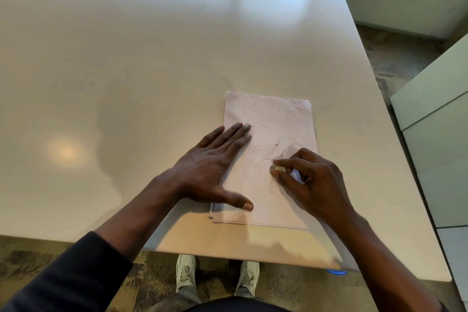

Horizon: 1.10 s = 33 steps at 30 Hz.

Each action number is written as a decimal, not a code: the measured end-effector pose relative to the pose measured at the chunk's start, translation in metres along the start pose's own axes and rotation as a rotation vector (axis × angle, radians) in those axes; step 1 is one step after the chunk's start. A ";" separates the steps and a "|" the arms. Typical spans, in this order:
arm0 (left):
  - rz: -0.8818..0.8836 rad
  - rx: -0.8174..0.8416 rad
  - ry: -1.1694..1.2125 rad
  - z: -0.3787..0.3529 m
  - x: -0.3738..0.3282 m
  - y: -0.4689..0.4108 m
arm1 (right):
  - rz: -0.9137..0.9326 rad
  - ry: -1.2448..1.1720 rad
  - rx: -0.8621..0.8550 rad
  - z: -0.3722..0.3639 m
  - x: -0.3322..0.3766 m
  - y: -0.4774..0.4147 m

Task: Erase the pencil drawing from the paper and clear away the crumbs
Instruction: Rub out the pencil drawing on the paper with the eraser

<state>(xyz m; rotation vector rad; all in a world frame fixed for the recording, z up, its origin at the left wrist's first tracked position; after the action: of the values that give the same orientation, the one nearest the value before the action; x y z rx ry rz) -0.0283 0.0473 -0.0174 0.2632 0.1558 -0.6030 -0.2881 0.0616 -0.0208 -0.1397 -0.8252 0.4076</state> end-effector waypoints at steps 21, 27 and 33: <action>0.003 0.003 0.001 0.000 0.000 0.000 | 0.078 -0.071 0.126 -0.016 0.015 0.014; -0.002 -0.017 -0.002 0.000 -0.001 0.001 | -0.011 -0.035 -0.012 -0.003 -0.002 -0.003; 0.001 -0.004 0.009 -0.001 0.001 0.000 | 0.065 -0.126 0.088 -0.022 0.015 0.012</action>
<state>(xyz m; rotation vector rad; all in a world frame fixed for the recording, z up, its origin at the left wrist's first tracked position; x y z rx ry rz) -0.0279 0.0471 -0.0190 0.2628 0.1657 -0.6005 -0.2667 0.0790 -0.0285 -0.0593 -0.9267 0.5172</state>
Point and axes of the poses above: each hand's wrist, its own y-axis away from the middle knuckle, its own z-axis out of the back of the hand, x = y × z, the point moved 3 cm from there along -y, towards the middle knuckle, and after that the axes turned 8 degrees about -y, right-handed, at the moved point
